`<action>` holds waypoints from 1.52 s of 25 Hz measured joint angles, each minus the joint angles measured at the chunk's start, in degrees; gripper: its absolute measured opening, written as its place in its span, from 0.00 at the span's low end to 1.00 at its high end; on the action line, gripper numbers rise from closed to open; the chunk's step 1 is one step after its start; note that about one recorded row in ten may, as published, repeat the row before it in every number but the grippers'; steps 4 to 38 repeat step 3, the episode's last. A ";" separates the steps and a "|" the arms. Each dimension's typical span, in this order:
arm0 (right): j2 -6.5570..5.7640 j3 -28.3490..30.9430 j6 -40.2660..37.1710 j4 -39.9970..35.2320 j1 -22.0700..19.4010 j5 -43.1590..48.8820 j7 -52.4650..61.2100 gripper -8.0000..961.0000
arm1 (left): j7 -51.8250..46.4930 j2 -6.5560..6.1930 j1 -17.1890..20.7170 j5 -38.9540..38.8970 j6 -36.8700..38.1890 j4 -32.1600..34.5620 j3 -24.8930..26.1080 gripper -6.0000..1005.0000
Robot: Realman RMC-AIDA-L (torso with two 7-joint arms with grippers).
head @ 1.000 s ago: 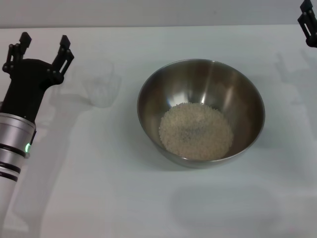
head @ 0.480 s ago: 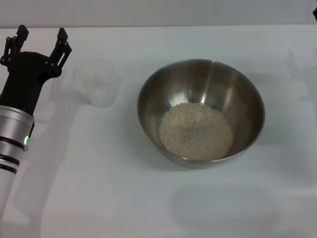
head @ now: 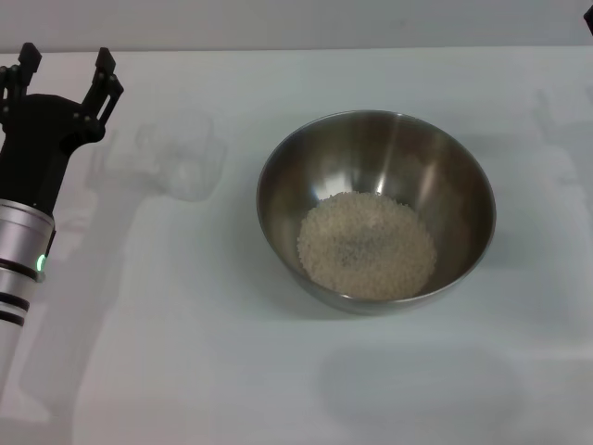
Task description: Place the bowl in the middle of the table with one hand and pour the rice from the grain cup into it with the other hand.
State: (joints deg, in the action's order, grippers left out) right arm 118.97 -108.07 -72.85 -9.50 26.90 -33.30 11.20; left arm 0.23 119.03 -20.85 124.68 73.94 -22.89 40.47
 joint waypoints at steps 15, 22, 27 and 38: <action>-0.08 1.01 -0.65 0.00 0.21 0.02 -0.13 0.79 | 0.00 -0.03 -0.09 0.29 1.19 0.81 -0.08 0.86; -0.08 1.01 -0.65 0.00 0.21 0.02 -0.13 0.79 | 0.00 -0.03 -0.09 0.29 1.19 0.81 -0.08 0.86; -0.08 1.01 -0.65 0.00 0.21 0.02 -0.13 0.79 | 0.00 -0.03 -0.09 0.29 1.19 0.81 -0.08 0.86; -0.08 1.01 -0.65 0.00 0.21 0.02 -0.13 0.79 | 0.00 -0.03 -0.09 0.29 1.19 0.81 -0.08 0.86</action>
